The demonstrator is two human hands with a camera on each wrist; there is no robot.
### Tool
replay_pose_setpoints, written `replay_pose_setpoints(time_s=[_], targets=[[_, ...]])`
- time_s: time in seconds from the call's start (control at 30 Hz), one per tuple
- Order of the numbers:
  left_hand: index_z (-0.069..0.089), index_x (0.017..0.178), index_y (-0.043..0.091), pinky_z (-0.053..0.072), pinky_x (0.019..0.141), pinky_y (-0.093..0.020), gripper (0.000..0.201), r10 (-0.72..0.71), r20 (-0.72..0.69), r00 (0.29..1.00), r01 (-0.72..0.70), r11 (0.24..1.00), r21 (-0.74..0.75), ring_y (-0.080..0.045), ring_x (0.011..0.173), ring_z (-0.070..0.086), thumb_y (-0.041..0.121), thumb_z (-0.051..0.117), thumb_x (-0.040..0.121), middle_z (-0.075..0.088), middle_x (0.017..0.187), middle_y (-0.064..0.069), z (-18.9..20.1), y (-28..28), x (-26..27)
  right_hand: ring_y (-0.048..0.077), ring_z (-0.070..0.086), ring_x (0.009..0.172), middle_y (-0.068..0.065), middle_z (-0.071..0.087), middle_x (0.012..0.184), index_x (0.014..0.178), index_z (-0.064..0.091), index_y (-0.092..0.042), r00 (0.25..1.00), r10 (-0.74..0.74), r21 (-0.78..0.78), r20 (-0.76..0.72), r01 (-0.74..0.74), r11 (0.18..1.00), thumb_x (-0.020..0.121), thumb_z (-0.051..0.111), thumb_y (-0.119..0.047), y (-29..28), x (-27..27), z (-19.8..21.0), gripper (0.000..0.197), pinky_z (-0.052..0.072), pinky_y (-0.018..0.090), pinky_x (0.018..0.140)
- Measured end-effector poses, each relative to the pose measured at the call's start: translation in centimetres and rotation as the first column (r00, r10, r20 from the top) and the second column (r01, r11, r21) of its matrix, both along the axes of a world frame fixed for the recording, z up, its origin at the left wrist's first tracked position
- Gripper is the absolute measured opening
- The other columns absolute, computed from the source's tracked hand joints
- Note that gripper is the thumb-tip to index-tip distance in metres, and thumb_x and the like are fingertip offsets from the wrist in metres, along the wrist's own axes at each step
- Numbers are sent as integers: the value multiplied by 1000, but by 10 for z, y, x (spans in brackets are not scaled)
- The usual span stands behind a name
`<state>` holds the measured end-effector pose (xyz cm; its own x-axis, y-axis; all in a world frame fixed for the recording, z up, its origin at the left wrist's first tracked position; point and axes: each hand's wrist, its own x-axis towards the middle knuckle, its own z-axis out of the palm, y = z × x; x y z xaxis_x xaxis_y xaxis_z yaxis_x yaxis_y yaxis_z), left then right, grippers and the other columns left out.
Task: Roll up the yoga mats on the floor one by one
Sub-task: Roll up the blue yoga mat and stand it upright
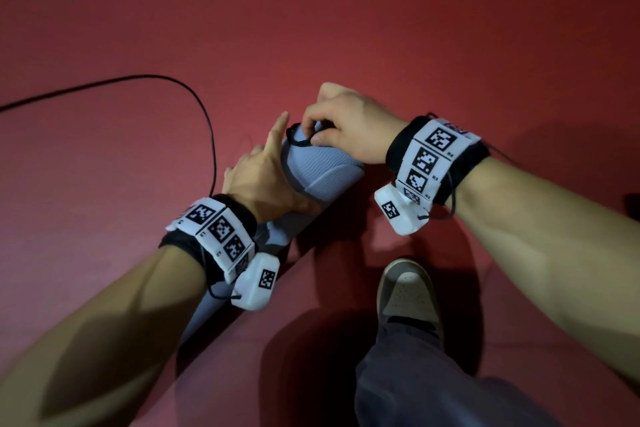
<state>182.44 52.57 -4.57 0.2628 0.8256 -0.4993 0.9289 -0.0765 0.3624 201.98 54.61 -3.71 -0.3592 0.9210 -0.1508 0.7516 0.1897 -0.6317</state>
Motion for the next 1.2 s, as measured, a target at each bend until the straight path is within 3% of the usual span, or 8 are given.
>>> replay_pose_setpoints(time_s=[0.1,0.47,0.77,0.87,0.97,1.1,1.17,1.2], targets=[[9,147,51,47,98,-56,138,-5,9,1000,5,1000,17,-27,122,56,78,73,27,58,133,3,3,-2,1,18,54,92,-6,50,95,96,69,-27,1000,13,9,2,-13,1000,89,69,-25,-4,-2,-2,8,46,37,82],[28,137,47,52,91,-47,122,127,83,988,-133,988,76,-30,108,63,67,83,29,63,123,5,18,22,-14,1,54,65,-12,61,72,94,63,-24,973,-196,-55,-119,191,980,81,76,-21,-20,30,-11,19,40,23,67],[35,142,39,50,97,-43,116,159,183,970,-177,980,91,-26,113,59,44,98,45,58,119,10,29,37,-16,13,64,86,-4,71,86,89,72,-19,983,-134,-122,-123,119,985,81,72,-15,-37,28,-43,9,47,28,85],[37,138,44,50,98,-44,117,153,234,960,-172,983,63,-23,114,58,45,98,38,59,124,11,38,40,-13,12,61,89,1,71,95,102,75,-12,963,-257,-222,-88,232,947,86,72,-14,-30,37,-52,17,39,22,76],[39,137,45,49,102,-44,121,170,286,943,-194,979,57,-21,117,56,52,94,29,58,125,11,46,48,-11,1,58,78,-4,67,88,104,72,-12,888,-387,-312,-249,305,900,86,70,-4,-26,26,-52,20,40,17,72],[41,135,45,49,102,-43,123,184,347,919,-217,974,58,-20,117,57,55,93,24,58,124,9,50,58,-5,7,53,65,-8,60,72,78,63,-19,968,-227,-380,-106,172,909,87,70,-10,-38,-2,-50,15,38,20,65],[39,136,45,50,100,-44,121,186,332,925,-221,973,73,-23,115,57,53,93,29,60,121,6,47,60,1,16,58,80,-1,64,83,92,67,-9,988,-137,-420,-72,95,902,88,70,-13,-49,-22,-50,6,40,23,66],[37,138,44,50,100,-44,120,180,315,932,-217,972,87,-24,114,57,51,94,33,60,121,4,44,61,3,19,60,90,5,67,95,102,67,-5,992,-101,-436,-81,56,898,88,70,-14,-53,-30,-49,17,43,24,72]])
